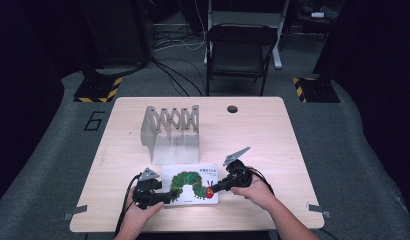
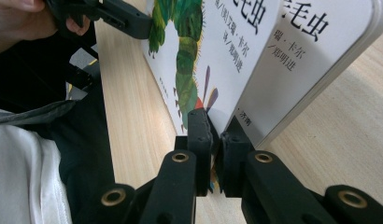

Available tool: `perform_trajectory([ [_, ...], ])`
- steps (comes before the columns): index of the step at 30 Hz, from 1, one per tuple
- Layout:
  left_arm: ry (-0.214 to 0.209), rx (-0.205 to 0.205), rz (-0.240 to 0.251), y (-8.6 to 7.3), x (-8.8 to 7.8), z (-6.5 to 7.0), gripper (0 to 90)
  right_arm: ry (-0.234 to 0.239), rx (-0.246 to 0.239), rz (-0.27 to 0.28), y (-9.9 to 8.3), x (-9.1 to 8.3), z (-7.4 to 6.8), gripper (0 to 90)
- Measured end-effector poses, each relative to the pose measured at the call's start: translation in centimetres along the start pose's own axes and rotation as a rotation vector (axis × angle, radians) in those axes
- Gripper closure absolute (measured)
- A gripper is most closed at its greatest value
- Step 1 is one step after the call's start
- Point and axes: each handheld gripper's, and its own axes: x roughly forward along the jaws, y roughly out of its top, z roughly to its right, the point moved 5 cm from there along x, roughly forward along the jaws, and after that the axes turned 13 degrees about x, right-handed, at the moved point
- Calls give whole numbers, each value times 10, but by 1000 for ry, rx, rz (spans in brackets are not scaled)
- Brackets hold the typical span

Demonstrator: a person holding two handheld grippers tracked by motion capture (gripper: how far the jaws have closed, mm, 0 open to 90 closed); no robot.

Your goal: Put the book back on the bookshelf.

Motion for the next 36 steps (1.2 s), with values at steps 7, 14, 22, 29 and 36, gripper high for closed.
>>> perform_trajectory([
  [7, -28, 17, 23, 5, 1, -6, 356, 16, -32, -17, -2, -2, 1, 874],
  [14, -45, -15, 58, 9, 1, -6, 407, -23, -75, -33, -3, -3, 1, 872],
  [22, -85, 60, 47, 12, -4, 1, 429, -99, -166, -43, -3, -13, 3, 867],
  [29, -130, 154, 19, 19, 2, -3, 396, -112, -182, -48, -4, -16, 4, 870],
  [36, -172, 147, 36, 17, 2, -5, 467, -126, -157, -29, -3, -19, 10, 853],
])
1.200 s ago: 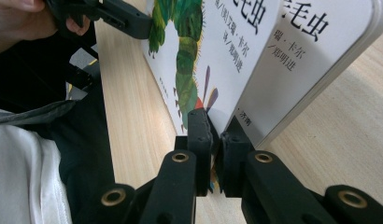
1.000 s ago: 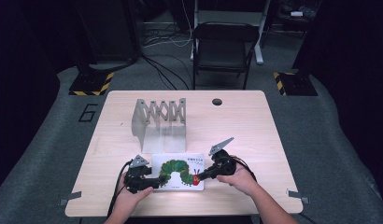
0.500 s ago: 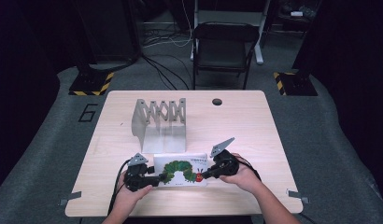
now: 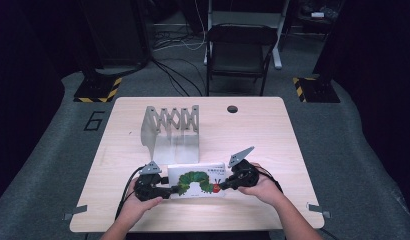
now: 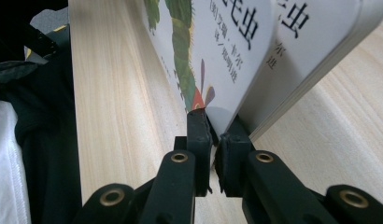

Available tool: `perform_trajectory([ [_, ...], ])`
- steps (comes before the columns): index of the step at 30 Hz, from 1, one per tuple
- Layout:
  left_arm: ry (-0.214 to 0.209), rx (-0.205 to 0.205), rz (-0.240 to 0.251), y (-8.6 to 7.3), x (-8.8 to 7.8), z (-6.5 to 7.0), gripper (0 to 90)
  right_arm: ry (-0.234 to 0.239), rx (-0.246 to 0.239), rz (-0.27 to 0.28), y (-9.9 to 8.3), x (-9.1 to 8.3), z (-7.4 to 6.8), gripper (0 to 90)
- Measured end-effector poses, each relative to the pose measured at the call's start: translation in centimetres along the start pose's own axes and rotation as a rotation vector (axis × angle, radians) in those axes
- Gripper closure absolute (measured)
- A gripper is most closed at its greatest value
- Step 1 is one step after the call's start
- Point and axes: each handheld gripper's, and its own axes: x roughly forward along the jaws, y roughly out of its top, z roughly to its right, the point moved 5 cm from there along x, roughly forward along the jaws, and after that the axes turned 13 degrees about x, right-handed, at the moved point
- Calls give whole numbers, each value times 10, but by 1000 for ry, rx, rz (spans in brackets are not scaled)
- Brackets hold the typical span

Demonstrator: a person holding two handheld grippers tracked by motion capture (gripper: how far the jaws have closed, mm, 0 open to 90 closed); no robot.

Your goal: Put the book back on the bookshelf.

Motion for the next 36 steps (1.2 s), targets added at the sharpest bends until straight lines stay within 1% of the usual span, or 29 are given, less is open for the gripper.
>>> perform_trajectory([
  [2, -9, -3, 8, -1, 0, 1, 467, 2, -8, -1, 0, 0, 1, 848],
  [3, -26, -3, 11, -1, -1, 2, 468, -3, -6, 0, 0, -1, 2, 844],
  [5, -35, 2, 23, -2, -1, 3, 495, -15, 8, 4, -1, -2, 3, 836],
  [6, -49, -1, 27, -2, -1, 4, 505, -18, 22, 9, -1, -3, 2, 832],
  [7, -55, 5, 26, -3, -2, 5, 511, -28, 9, 12, -1, -4, 4, 828],
  [9, -75, 9, 28, -3, -2, 7, 523, -41, -1, 9, -2, -6, 5, 824],
  [10, -78, 11, 33, -3, -2, 7, 527, -48, 15, 16, -3, -6, 3, 823],
  [11, -83, 20, 35, -3, -2, 7, 532, -49, 2, 9, -4, -7, 4, 823],
  [12, -80, 30, 33, -2, -2, 8, 532, -59, 5, 22, -4, -6, 3, 822],
  [13, -82, 31, 32, -2, -1, 8, 532, -64, -9, 14, -5, -7, 3, 822],
  [15, -84, 67, 17, -1, -2, 10, 541, -76, -20, 15, -6, -8, 1, 821],
  [17, -89, 86, 12, -1, -1, 13, 547, -83, -16, 25, -9, -9, -1, 822],
  [19, -83, 118, 1, 0, -1, 14, 548, -93, -36, 20, -11, -11, -3, 827],
  [20, -80, 129, -2, 0, -1, 15, 547, -92, -39, 17, -13, -11, -5, 837],
  [21, -74, 130, 2, 1, -1, 16, 543, -91, -61, 19, -15, -11, -7, 849],
  [22, -76, 138, 1, 1, -1, 16, 534, -86, -71, 18, -16, -12, -8, 858],
  [23, -77, 135, 6, 1, 0, 16, 522, -72, -100, 12, -19, -12, -9, 867],
  [26, -73, 143, 17, 3, 1, 13, 496, -59, -129, 3, -23, -12, -12, 882],
  [27, -65, 136, 27, 4, 2, 12, 475, -57, -140, 1, -23, -12, -13, 887],
  [29, -48, 151, 40, 7, 4, 9, 426, -45, -142, -4, -24, -12, -14, 895],
  [30, -38, 161, 39, 8, 5, 8, 407, -40, -146, -2, -23, -12, -14, 897],
  [31, -39, 166, 32, 9, 7, 7, 400, -39, -141, -1, -23, -12, -14, 898],
  [32, -30, 157, 42, 11, 9, 6, 397, -36, -139, 2, -23, -11, -13, 898],
  [33, -38, 163, 38, 11, 10, 5, 394, -37, -137, 1, -23, -11, -13, 899],
  [35, -46, 150, 45, 14, 12, 2, 394, -35, -130, -1, -23, -12, -12, 900],
  [36, -49, 144, 53, 15, 14, 1, 394, -34, -138, -1, -23, -12, -11, 900],
])
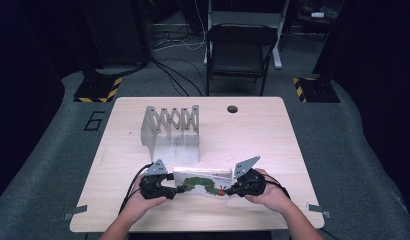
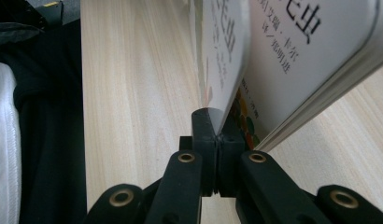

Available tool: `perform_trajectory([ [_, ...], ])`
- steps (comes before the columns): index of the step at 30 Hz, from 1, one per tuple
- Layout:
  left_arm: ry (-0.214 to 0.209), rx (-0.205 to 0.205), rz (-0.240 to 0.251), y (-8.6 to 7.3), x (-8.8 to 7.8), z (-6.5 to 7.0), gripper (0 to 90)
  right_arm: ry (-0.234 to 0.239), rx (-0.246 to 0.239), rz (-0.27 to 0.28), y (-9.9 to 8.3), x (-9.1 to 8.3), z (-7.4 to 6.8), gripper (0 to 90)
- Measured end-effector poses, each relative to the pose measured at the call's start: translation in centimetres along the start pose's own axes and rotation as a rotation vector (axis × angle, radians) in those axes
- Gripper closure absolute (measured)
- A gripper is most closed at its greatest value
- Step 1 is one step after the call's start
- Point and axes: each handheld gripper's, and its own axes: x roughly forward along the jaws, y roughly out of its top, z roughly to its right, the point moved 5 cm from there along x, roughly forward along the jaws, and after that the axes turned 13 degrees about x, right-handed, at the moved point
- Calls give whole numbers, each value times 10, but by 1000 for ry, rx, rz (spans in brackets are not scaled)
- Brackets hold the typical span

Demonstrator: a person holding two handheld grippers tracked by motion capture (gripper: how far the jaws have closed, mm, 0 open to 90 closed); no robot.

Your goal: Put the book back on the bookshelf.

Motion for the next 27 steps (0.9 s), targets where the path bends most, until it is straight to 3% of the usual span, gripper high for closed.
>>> perform_trajectory([
  [5, -22, -2, 8, 2, 3, -2, 398, 5, 6, 7, -1, -1, 2, 900],
  [7, -20, 3, 6, 2, 3, -2, 430, 12, -13, 5, -3, -2, 3, 898],
  [11, -40, 20, -2, 1, 1, 2, 479, -7, -4, 12, -5, -4, 6, 867],
  [12, -46, 45, -7, 1, 1, 4, 481, -9, -2, 16, -6, -4, 6, 853],
  [14, -58, 69, -12, 1, 1, 9, 491, -37, 19, 9, -9, -4, 9, 727],
  [16, -62, 91, -17, 2, 2, 13, 491, -64, 39, -9, -15, -4, 13, 689],
  [19, -54, 100, -15, 3, 3, 15, 475, -96, 90, -37, -23, -4, 16, 599],
  [21, -55, 90, -5, 5, 4, 16, 468, -120, 97, -32, -24, -6, 19, 580],
  [25, -45, 124, -13, 8, 9, 19, 464, -140, 124, -29, -26, -9, 23, 532],
  [27, -45, 120, -15, 9, 11, 20, 464, -152, 135, -30, -27, -9, 26, 510],
])
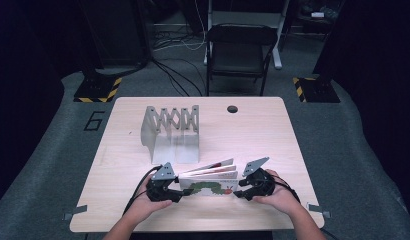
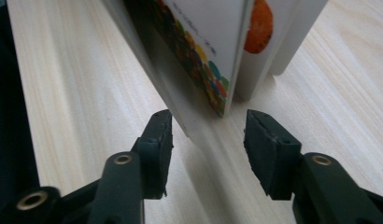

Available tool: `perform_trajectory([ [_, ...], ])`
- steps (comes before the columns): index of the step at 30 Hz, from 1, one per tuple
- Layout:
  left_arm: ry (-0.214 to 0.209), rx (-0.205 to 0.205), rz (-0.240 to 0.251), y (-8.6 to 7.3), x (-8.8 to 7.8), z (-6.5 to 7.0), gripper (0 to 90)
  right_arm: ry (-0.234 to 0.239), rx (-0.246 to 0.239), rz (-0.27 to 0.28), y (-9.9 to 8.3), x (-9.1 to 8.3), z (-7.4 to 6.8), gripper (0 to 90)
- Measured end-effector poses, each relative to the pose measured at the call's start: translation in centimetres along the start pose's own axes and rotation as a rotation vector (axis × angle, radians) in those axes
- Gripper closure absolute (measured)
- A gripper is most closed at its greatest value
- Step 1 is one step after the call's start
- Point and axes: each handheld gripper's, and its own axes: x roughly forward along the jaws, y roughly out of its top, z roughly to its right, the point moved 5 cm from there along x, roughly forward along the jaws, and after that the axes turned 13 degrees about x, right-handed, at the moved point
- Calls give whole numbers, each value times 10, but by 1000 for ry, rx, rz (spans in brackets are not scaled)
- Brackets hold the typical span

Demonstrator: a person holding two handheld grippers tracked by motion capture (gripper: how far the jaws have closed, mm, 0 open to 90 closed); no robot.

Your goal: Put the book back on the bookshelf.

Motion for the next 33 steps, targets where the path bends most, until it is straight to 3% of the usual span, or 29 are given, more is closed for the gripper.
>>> perform_trajectory([
  [7, 17, -19, -13, 1, 8, 1, 467, -13, 19, 9, -1, 4, 4, 502],
  [11, 55, -9, -11, 1, 9, 1, 514, -14, 29, 14, -1, 7, 5, 501],
  [16, 57, -7, 2, 2, 12, 5, 545, -1, 78, 36, -1, 9, 3, 502],
  [21, 31, -9, 10, 5, 16, 8, 542, 0, 59, 52, 1, 10, 3, 513],
  [24, 41, 5, 13, 6, 17, 8, 539, 0, 63, 61, 1, 10, 1, 523],
  [28, 54, -10, 31, 8, 20, 10, 484, -4, 59, 65, 1, 11, 0, 528],
  [29, 51, -17, 29, 9, 21, 10, 470, -2, 47, 62, 1, 11, 1, 530],
  [30, 47, -25, 23, 8, 22, 11, 459, -7, 69, 69, 1, 11, 0, 537],
  [33, 71, -10, 11, 8, 26, 12, 448, -3, 50, 68, 2, 12, 1, 546],
])
